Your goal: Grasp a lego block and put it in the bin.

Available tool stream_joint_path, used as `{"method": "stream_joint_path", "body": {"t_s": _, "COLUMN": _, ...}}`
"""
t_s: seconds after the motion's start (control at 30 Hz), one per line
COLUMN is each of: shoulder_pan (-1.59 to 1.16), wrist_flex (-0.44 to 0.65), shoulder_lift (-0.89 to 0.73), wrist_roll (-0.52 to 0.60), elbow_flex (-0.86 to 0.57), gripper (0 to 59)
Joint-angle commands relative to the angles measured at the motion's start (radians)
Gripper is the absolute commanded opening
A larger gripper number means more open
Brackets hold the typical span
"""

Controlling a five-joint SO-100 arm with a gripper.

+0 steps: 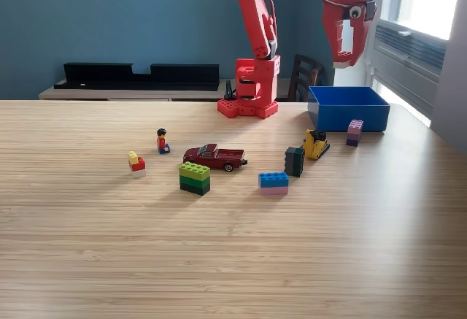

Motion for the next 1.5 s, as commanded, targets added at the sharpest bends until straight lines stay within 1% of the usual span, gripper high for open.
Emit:
{"method": "stream_joint_path", "body": {"t_s": 0.03, "shoulder_pan": -0.132, "wrist_flex": -0.061, "shoulder_lift": 0.011, "wrist_roll": 0.003, "elbow_flex": 0.025, "gripper": 0.1}}
{"method": "stream_joint_path", "body": {"t_s": 0.23, "shoulder_pan": -0.13, "wrist_flex": -0.207, "shoulder_lift": 0.009, "wrist_roll": -0.063, "elbow_flex": 0.147, "gripper": 0.1}}
{"method": "stream_joint_path", "body": {"t_s": 0.43, "shoulder_pan": -0.103, "wrist_flex": -0.256, "shoulder_lift": 0.008, "wrist_roll": -0.106, "elbow_flex": 0.169, "gripper": 0.7}}
{"method": "stream_joint_path", "body": {"t_s": 0.53, "shoulder_pan": -0.091, "wrist_flex": -0.256, "shoulder_lift": 0.008, "wrist_roll": -0.127, "elbow_flex": 0.166, "gripper": 18.7}}
{"method": "stream_joint_path", "body": {"t_s": 0.6, "shoulder_pan": -0.081, "wrist_flex": -0.256, "shoulder_lift": 0.008, "wrist_roll": -0.138, "elbow_flex": 0.166, "gripper": 26.2}}
{"method": "stream_joint_path", "body": {"t_s": 0.67, "shoulder_pan": -0.072, "wrist_flex": -0.256, "shoulder_lift": 0.008, "wrist_roll": -0.143, "elbow_flex": 0.166, "gripper": 31.3}}
{"method": "stream_joint_path", "body": {"t_s": 0.77, "shoulder_pan": -0.06, "wrist_flex": -0.256, "shoulder_lift": 0.008, "wrist_roll": -0.152, "elbow_flex": 0.158, "gripper": 32.5}}
{"method": "stream_joint_path", "body": {"t_s": 0.9, "shoulder_pan": -0.037, "wrist_flex": -0.256, "shoulder_lift": 0.008, "wrist_roll": -0.163, "elbow_flex": 0.13, "gripper": 30.4}}
{"method": "stream_joint_path", "body": {"t_s": 0.97, "shoulder_pan": -0.012, "wrist_flex": -0.255, "shoulder_lift": 0.008, "wrist_roll": -0.161, "elbow_flex": 0.112, "gripper": 26.4}}
{"method": "stream_joint_path", "body": {"t_s": 1.07, "shoulder_pan": 0.04, "wrist_flex": -0.253, "shoulder_lift": 0.009, "wrist_roll": -0.152, "elbow_flex": 0.089, "gripper": 16.5}}
{"method": "stream_joint_path", "body": {"t_s": 1.1, "shoulder_pan": 0.061, "wrist_flex": -0.253, "shoulder_lift": 0.009, "wrist_roll": -0.147, "elbow_flex": 0.084, "gripper": 11.5}}
{"method": "stream_joint_path", "body": {"t_s": 1.13, "shoulder_pan": 0.086, "wrist_flex": -0.253, "shoulder_lift": 0.009, "wrist_roll": -0.14, "elbow_flex": 0.08, "gripper": 4.1}}
{"method": "stream_joint_path", "body": {"t_s": 1.17, "shoulder_pan": 0.11, "wrist_flex": -0.252, "shoulder_lift": 0.009, "wrist_roll": -0.132, "elbow_flex": 0.077, "gripper": 0.1}}
{"method": "stream_joint_path", "body": {"t_s": 1.27, "shoulder_pan": 0.187, "wrist_flex": -0.227, "shoulder_lift": 0.009, "wrist_roll": -0.106, "elbow_flex": 0.06, "gripper": 0.0}}
{"method": "stream_joint_path", "body": {"t_s": 1.5, "shoulder_pan": 0.393, "wrist_flex": -0.086, "shoulder_lift": 0.015, "wrist_roll": -0.083, "elbow_flex": -0.025, "gripper": 0.0}}
